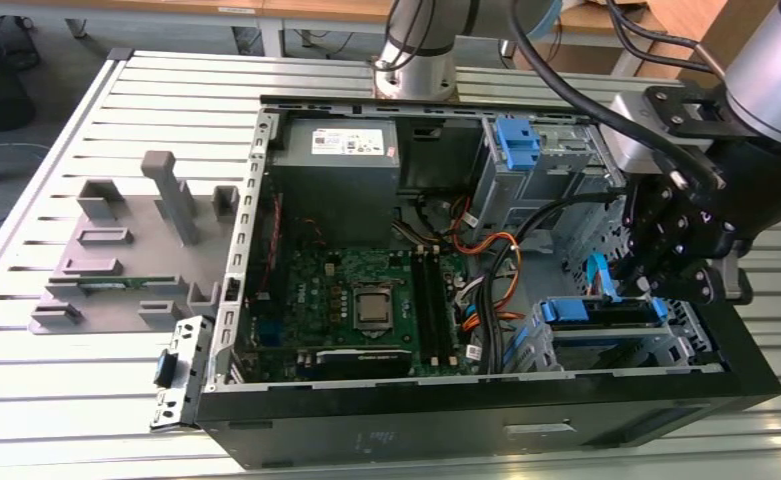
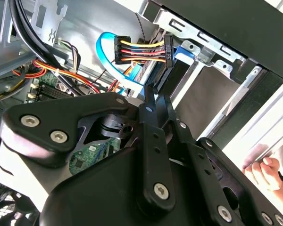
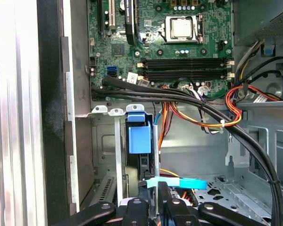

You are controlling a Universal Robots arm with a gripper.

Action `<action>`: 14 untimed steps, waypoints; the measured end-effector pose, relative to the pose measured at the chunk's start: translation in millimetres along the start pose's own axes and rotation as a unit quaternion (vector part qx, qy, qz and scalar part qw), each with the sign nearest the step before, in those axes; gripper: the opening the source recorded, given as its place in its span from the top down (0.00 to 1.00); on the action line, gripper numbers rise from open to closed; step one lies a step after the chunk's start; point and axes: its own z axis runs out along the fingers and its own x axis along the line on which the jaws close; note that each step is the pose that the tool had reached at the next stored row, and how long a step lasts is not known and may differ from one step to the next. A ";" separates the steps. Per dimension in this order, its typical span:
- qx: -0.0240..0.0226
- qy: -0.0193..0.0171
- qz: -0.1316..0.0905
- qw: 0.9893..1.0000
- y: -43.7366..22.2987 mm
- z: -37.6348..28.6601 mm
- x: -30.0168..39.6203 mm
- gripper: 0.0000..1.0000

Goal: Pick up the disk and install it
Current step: 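Insert the second disk wire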

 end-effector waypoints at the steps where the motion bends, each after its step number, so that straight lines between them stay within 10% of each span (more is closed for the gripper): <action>1: 0.000 0.000 -0.004 1.000 -0.3 0.1 0.0 0.76; 14: -0.002 -0.002 -0.092 0.996 -2.1 1.7 -0.1 0.76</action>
